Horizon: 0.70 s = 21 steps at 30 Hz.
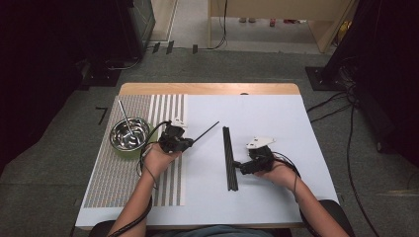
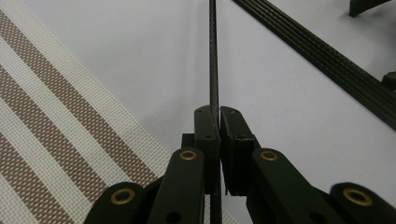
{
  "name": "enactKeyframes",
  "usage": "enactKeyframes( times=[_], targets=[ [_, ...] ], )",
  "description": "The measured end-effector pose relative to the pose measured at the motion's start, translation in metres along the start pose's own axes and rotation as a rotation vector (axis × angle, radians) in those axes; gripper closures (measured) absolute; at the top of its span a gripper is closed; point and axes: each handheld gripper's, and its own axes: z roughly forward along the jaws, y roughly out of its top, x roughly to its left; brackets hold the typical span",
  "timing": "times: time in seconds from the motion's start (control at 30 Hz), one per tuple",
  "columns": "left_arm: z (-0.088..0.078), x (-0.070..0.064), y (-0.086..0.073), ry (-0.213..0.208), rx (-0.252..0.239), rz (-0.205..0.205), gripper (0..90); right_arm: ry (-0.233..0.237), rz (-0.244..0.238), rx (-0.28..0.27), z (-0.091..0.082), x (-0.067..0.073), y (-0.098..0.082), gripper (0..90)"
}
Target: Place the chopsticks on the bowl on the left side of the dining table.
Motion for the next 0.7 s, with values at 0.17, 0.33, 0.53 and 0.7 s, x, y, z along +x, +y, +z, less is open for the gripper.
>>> enactKeyframes(
  times=[0.17,0.33,0.53,0.7],
  targets=[
    [-0.005,0.001,0.001,-0.004,0.0,0.001,87.5,0.0,0.0,0.0,0.0,0.0,0.0,11.4],
    [-0.011,0.003,0.001,0.001,-0.004,0.001,87.5,0.0,0.0,0.0,0.0,0.0,0.0,11.4],
    [-0.017,0.006,0.001,0.007,-0.003,0.005,87.4,0.001,0.0,0.0,0.0,0.0,0.0,11.4],
    [-0.019,0.007,0.001,0.011,-0.002,0.009,87.4,0.001,0.0,0.0,0.0,0.0,0.0,11.4]
  ],
)
